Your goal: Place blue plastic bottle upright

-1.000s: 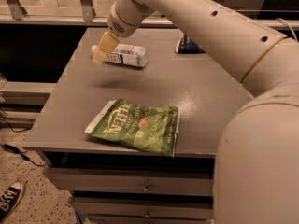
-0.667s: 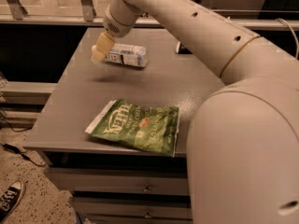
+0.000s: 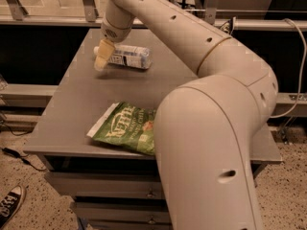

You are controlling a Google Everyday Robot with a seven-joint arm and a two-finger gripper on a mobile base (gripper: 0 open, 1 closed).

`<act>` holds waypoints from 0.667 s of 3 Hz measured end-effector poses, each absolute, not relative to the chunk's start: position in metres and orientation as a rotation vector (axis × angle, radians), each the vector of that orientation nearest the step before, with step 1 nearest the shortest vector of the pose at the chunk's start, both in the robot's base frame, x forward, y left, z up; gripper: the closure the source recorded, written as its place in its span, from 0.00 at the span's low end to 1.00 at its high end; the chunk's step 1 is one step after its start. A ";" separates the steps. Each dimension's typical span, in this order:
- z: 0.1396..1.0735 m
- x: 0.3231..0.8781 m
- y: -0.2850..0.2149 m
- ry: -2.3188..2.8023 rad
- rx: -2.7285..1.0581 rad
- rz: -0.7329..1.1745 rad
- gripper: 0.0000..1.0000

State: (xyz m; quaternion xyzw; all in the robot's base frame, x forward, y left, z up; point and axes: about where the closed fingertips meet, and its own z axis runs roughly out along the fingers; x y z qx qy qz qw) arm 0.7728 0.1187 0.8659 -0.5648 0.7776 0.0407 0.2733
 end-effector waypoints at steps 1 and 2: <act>0.857 0.776 0.118 2.126 -1.572 0.050 0.00; 0.858 0.778 0.112 2.147 -1.613 -0.026 0.25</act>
Offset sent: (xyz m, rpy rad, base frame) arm 0.0097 -0.0135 0.0023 -0.1911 0.0068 -0.0001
